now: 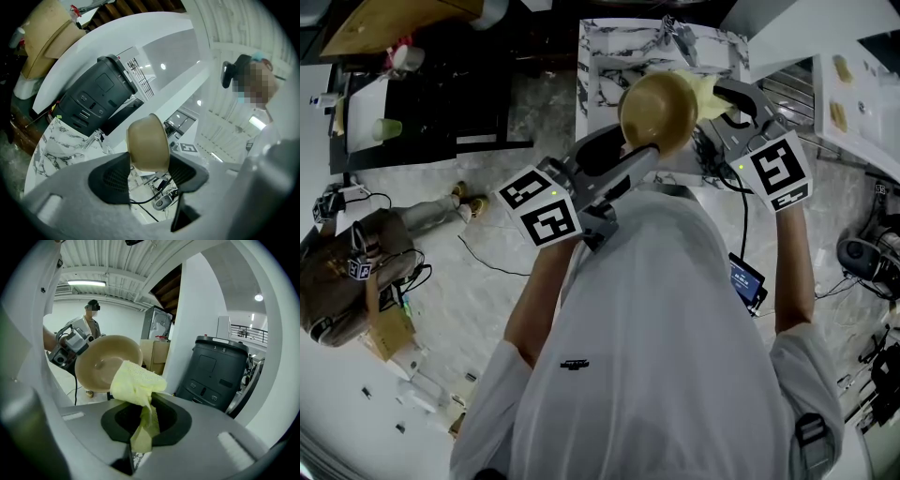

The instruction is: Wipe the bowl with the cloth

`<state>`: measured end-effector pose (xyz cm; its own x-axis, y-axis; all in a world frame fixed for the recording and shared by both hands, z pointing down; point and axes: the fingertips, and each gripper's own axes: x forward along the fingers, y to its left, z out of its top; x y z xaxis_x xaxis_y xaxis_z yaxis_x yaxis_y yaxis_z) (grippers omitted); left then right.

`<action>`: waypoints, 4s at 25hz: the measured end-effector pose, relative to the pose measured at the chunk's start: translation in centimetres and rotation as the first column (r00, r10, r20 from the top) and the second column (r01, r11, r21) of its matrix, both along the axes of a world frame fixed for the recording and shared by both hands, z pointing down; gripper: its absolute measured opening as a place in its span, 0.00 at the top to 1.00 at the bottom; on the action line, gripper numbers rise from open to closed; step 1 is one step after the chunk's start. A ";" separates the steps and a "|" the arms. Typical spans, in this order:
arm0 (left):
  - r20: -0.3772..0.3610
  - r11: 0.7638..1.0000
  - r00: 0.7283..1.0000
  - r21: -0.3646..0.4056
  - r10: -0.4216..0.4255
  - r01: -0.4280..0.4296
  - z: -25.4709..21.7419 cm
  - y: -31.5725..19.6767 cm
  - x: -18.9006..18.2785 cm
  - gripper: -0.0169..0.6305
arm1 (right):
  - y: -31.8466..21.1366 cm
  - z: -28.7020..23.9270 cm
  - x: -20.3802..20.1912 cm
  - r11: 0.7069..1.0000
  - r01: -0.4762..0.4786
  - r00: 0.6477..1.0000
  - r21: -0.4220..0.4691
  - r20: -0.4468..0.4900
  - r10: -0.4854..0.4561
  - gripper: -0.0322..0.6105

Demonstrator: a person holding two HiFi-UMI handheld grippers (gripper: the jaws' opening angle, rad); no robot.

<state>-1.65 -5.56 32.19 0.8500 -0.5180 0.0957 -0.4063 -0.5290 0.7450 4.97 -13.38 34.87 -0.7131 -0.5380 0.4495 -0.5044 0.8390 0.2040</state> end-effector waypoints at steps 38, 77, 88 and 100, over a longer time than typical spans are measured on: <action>0.173 0.991 0.976 0.011 0.132 -0.136 1.8 0.3 2.7 0.58 | -1.4 -5.3 -4.9 0.848 0.510 0.823 0.144 -0.368 -0.433 0.89; 0.329 0.998 0.942 -0.015 0.065 -0.064 2.6 -0.4 -0.1 0.58 | -1.1 -3.5 -5.8 0.699 0.688 0.621 0.192 -0.655 -0.431 0.89; 0.298 1.000 0.954 0.013 0.009 -0.014 1.6 -1.0 -1.6 0.58 | -1.4 0.2 -3.5 0.796 0.591 0.694 0.132 -0.586 -0.418 0.89; 0.180 0.998 0.982 0.004 -0.059 0.059 0.6 -2.5 -2.8 0.58 | -0.9 3.2 -1.9 0.940 0.342 0.878 -0.003 -0.357 -0.320 0.89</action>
<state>-4.41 -8.07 32.77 0.7868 -0.5663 0.2454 -0.5643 -0.4992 0.6576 3.09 -14.32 38.06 -0.6588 -0.3309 0.6757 -0.0872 0.9256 0.3682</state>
